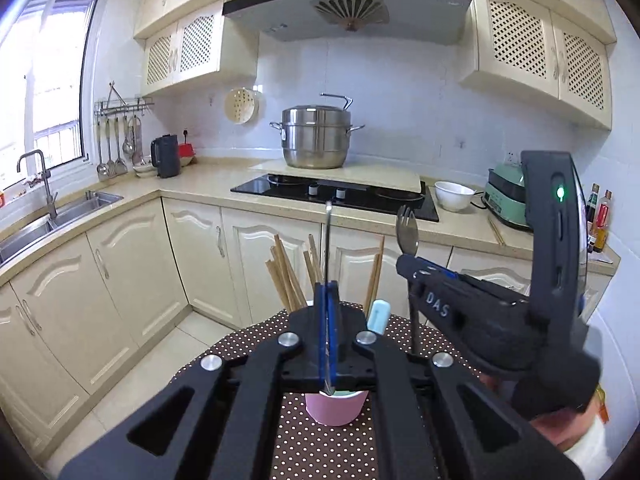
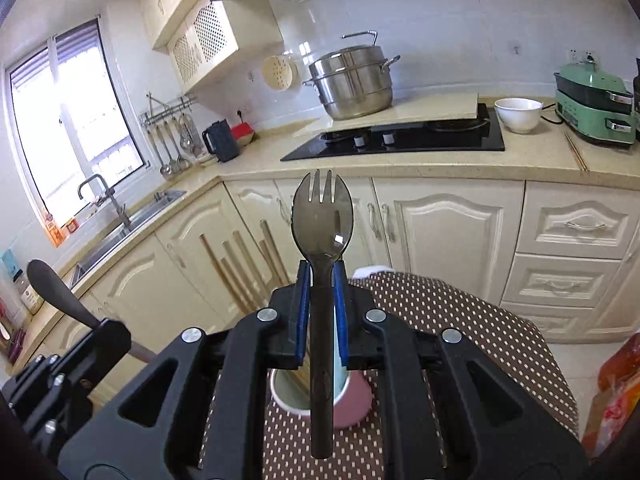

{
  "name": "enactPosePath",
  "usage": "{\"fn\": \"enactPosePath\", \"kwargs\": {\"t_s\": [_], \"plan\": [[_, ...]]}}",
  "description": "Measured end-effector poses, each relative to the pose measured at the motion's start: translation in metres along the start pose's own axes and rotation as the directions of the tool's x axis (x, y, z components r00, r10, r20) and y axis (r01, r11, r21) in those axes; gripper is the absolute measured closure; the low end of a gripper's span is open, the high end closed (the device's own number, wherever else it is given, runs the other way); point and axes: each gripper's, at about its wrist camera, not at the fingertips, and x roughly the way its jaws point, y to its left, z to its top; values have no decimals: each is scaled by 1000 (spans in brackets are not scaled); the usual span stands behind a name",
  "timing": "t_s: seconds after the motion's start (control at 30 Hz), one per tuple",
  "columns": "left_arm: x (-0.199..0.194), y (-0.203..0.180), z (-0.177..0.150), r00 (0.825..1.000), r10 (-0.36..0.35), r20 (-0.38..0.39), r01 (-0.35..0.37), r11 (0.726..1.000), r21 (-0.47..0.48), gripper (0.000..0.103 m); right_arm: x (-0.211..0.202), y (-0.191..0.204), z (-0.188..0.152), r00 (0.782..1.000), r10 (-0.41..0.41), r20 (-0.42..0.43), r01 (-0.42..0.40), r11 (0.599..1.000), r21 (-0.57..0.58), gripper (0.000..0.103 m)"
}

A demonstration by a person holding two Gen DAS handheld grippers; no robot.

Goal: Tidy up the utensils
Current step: 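Lift the spoon-fork and spoon upright and carry both above the pink cup, then lower the spoon-fork and spoon into the pink cup and open both tools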

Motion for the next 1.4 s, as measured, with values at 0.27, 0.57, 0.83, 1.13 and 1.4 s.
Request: {"fn": "enactPosePath", "kwargs": {"t_s": [0.27, 0.57, 0.83, 1.13, 1.4], "plan": [[43, 16, -7, 996, 10, -90, -12, 1000, -23, 101, 32, -7, -15, 992, 103, 77, -104, 994, 16, 91], [83, 25, -15, 985, -25, -169, 19, 999, -37, 101, 57, -11, -39, 977, 166, 136, -162, 986, -36, 91], [104, 23, -32, 977, -25, -212, 23, 1000, -13, 99, 55, -25, -54, 953, 257, 160, -246, 965, -89, 91], [117, 27, -40, 979, 0, -203, -4, 1000, -18, 97, 62, -14, -88, 958, 278, 77, -257, 944, -209, 91], [138, 27, -65, 963, -26, -269, 17, 999, -36, 95, 62, -13, -113, 959, 282, -29, -281, 929, -240, 91]]}}
